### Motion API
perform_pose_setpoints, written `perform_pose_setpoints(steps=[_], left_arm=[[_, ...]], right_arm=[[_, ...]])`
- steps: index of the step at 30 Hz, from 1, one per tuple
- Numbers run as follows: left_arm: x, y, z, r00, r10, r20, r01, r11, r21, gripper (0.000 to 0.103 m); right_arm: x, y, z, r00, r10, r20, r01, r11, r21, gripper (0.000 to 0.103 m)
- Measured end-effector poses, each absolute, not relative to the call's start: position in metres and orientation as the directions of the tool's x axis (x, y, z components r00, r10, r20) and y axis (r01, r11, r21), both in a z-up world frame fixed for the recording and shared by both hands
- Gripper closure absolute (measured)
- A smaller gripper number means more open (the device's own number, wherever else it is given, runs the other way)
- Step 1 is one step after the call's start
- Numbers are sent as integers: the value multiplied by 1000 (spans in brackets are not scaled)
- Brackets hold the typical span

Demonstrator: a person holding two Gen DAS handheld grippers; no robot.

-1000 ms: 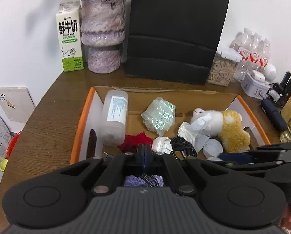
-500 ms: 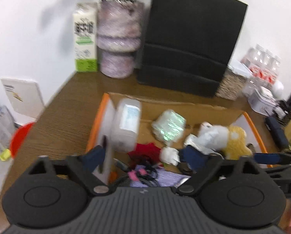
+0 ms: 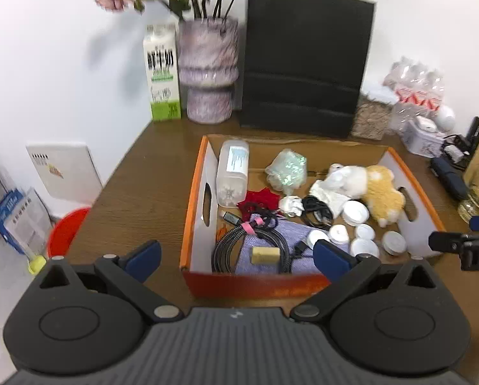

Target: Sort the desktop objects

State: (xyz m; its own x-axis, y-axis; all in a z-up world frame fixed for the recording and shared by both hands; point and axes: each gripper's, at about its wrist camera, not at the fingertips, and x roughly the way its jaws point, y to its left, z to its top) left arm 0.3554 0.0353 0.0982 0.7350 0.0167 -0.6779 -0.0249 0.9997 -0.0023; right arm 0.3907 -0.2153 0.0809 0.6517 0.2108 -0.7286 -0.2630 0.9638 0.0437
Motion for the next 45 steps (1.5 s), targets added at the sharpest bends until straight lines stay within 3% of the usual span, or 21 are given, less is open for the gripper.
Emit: perform_pose_setpoints(steps=[8, 11, 16, 18, 21, 24, 30, 36, 39, 45], left_arm=[[248, 13, 125, 884, 15, -467, 59, 988, 144, 0], [215, 14, 125, 893, 24, -450, 43, 990, 137, 0], [166, 28, 121, 836, -66, -545, 91, 996, 19, 0], [144, 28, 115, 853, -54, -519, 104, 992, 66, 0], [108, 24, 105, 912, -39, -408, 104, 985, 140, 0], [77, 21, 95, 932, -82, -353, 130, 985, 116, 0], [52, 17, 65, 889, -114, -443, 143, 989, 34, 0], [23, 10, 27, 898, -27, -440, 8, 999, -45, 0], [29, 3, 18, 854, -44, -518, 40, 999, -19, 0], [20, 4, 18, 862, 12, -506, -13, 1000, 1, 0]], right_arm=[[299, -226, 104, 694, 325, -643, -358, 930, 83, 10], [255, -235, 106, 694, 369, -618, -402, 911, 93, 9], [185, -250, 98, 735, 372, -567, -446, 895, 11, 5], [162, -256, 89, 761, 337, -554, -416, 909, -18, 5], [133, -262, 74, 792, 305, -530, -381, 924, -38, 5], [106, -266, 61, 822, 296, -486, -348, 937, -19, 5], [67, -264, 42, 815, 341, -468, -336, 937, 98, 1], [40, -234, 10, 818, 294, -495, -328, 945, 20, 0], [42, -229, 2, 793, 277, -543, -327, 945, 6, 3], [39, -237, 5, 795, 298, -528, -311, 948, 67, 3]])
